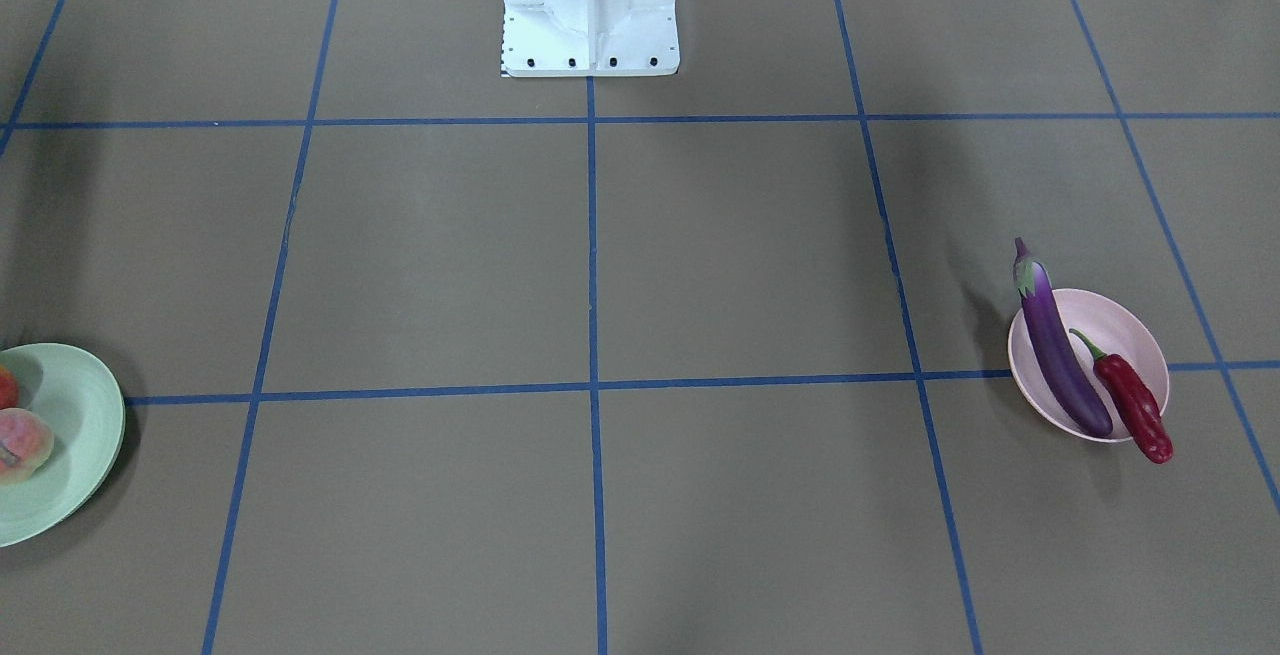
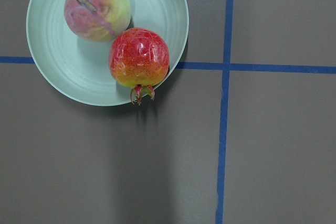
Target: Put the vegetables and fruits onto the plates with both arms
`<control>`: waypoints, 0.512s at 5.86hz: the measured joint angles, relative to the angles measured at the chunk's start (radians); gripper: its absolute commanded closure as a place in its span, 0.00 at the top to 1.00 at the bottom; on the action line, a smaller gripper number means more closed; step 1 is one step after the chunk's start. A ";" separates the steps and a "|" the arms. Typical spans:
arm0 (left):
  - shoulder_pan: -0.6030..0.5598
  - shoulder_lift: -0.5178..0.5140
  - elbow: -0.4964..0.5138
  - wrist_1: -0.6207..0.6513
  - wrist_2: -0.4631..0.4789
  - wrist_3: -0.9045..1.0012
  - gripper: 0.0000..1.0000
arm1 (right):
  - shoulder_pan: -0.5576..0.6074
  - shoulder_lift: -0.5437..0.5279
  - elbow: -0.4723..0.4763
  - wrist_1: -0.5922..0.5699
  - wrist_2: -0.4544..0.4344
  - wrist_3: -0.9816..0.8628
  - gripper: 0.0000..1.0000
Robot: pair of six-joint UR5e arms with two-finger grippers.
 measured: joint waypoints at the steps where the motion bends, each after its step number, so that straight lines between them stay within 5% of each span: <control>1: 0.000 -0.003 0.002 0.001 -0.001 -0.001 1.00 | -0.018 0.003 0.007 -0.027 -0.007 -0.009 1.00; 3: 0.000 -0.007 -0.005 -0.001 0.002 0.001 1.00 | -0.044 0.000 0.012 -0.048 -0.054 -0.060 1.00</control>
